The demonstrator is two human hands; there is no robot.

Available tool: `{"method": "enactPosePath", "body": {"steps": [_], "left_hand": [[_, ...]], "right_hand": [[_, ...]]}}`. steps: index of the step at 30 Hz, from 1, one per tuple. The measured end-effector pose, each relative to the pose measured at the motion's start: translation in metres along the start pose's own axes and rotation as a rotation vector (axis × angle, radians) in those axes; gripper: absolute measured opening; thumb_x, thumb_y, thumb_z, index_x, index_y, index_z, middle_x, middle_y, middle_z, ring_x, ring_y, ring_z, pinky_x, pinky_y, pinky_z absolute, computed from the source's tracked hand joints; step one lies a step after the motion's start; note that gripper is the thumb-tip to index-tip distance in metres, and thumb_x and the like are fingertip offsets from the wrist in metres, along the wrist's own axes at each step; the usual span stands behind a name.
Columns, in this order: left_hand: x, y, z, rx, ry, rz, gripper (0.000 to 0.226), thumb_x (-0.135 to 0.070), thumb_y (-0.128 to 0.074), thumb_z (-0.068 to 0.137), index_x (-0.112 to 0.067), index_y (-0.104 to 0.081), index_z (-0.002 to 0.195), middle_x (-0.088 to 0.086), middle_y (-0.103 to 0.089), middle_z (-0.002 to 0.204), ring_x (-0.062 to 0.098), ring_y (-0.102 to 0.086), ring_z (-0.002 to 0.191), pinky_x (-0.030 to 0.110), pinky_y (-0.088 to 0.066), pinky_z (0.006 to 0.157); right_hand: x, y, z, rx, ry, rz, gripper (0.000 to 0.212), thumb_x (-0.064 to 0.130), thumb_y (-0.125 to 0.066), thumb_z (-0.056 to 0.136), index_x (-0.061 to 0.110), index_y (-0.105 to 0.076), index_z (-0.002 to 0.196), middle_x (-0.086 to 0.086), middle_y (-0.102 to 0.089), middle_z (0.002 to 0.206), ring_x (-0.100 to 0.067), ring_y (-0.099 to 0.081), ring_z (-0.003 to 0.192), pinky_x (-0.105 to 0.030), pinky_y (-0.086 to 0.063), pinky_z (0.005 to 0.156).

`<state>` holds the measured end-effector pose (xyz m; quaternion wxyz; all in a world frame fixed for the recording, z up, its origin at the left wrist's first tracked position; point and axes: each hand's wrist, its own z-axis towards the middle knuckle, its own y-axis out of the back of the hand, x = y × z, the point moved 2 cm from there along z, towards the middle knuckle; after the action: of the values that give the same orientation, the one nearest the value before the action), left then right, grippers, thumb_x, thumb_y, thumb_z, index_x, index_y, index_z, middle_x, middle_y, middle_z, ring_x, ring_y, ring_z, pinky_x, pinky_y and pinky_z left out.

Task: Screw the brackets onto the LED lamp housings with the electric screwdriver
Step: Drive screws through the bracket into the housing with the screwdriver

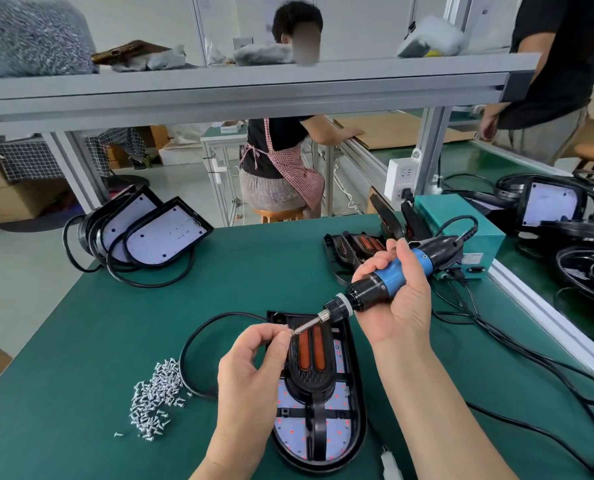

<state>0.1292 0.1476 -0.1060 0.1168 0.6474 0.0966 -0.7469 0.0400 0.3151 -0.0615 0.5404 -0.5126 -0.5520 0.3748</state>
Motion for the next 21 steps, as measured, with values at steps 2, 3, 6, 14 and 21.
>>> {"method": "enactPosePath", "body": {"steps": [2,3,6,14,21], "left_hand": [[0.0,-0.001,0.0,0.002,0.001,0.006,0.014,-0.018,-0.066,0.095,-0.023,-0.074,0.085,0.006,-0.075,0.083,0.031,-0.068,0.082,0.053,-0.056,0.086],[-0.001,-0.002,0.0,0.003,0.001,0.006,0.013,-0.018,-0.066,0.095,-0.023,-0.074,0.086,0.006,-0.075,0.083,0.034,-0.068,0.085,0.053,-0.056,0.086],[-0.002,-0.003,0.0,-0.002,0.012,-0.001,0.013,-0.018,-0.066,0.095,-0.022,-0.074,0.085,0.006,-0.075,0.084,0.037,-0.067,0.088,0.056,-0.056,0.087],[-0.004,-0.006,0.002,-0.023,0.041,-0.003,0.01,-0.019,-0.068,0.093,-0.022,-0.074,0.085,0.008,-0.074,0.082,0.023,-0.066,0.077,0.058,-0.056,0.087],[0.001,-0.004,0.004,-0.035,0.078,-0.024,0.007,-0.027,-0.071,0.089,-0.023,-0.076,0.089,0.006,-0.077,0.087,0.039,-0.07,0.092,0.061,-0.054,0.091]], "right_hand": [[0.002,0.0,0.0,0.001,0.013,0.015,0.027,0.014,-0.077,0.073,0.012,-0.059,0.093,0.003,-0.058,0.065,-0.006,-0.054,0.051,-0.02,-0.05,0.053],[0.003,0.001,0.0,0.001,0.016,0.015,0.028,0.015,-0.077,0.073,0.013,-0.058,0.093,0.003,-0.058,0.065,-0.006,-0.054,0.051,-0.02,-0.05,0.053],[0.002,0.003,0.001,-0.013,0.013,0.011,0.029,0.014,-0.078,0.074,0.013,-0.058,0.095,0.003,-0.058,0.067,-0.007,-0.054,0.052,-0.021,-0.05,0.052],[-0.001,0.008,0.0,-0.062,-0.007,0.006,0.025,0.013,-0.077,0.085,0.014,-0.059,0.102,0.001,-0.059,0.069,-0.008,-0.055,0.051,-0.023,-0.052,0.051],[-0.002,0.011,0.002,-0.09,-0.013,0.009,0.023,0.013,-0.076,0.087,0.015,-0.058,0.1,0.002,-0.058,0.07,-0.008,-0.055,0.052,-0.023,-0.052,0.051]]}}
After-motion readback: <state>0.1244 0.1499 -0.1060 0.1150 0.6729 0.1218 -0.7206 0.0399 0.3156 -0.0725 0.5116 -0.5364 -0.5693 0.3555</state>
